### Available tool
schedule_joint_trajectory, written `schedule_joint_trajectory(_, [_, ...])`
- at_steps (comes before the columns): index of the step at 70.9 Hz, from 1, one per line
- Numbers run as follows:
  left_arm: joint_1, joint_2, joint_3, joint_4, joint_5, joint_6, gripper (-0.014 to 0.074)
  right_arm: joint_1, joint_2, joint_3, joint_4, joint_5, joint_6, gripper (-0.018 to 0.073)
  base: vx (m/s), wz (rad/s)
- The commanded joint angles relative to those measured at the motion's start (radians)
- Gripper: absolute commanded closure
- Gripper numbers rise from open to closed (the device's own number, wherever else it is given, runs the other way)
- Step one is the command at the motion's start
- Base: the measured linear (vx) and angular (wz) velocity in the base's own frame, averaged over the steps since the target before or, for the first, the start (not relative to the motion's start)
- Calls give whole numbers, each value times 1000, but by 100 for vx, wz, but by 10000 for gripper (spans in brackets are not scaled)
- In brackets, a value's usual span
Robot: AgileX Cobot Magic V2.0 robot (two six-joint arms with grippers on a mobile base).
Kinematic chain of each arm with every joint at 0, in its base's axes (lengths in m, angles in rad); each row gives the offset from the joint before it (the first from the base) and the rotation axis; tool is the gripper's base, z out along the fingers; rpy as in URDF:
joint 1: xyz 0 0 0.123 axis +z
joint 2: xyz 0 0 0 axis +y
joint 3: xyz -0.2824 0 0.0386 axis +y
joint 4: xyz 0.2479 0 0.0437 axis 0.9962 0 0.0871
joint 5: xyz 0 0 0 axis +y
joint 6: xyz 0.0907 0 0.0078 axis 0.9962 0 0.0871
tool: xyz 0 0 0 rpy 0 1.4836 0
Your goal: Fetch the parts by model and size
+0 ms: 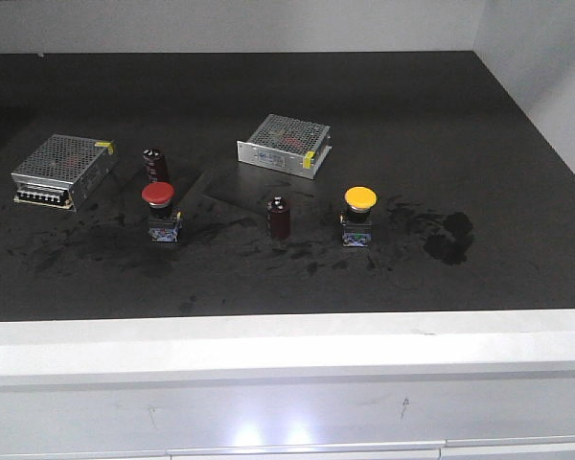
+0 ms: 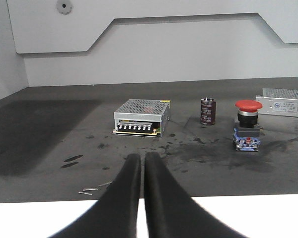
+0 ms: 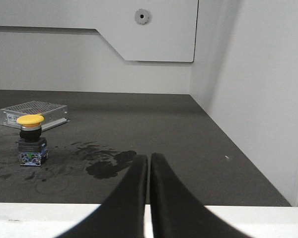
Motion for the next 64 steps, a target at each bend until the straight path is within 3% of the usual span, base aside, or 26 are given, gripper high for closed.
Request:
schedule_joint_trajectory(1, [1, -12, 5, -3, -77, -5, 603, -4, -10, 7, -2, -71, -4, 569, 0, 0])
schedule_joint_trajectory(52, [1, -12, 4, -2, -96, -5, 603, -4, -10, 7, -2, -71, -4, 569, 0, 0])
schedule_joint_trajectory(64, [1, -12, 4, -2, -201, -5, 603, -4, -10, 6, -2, -82, -4, 569, 0, 0])
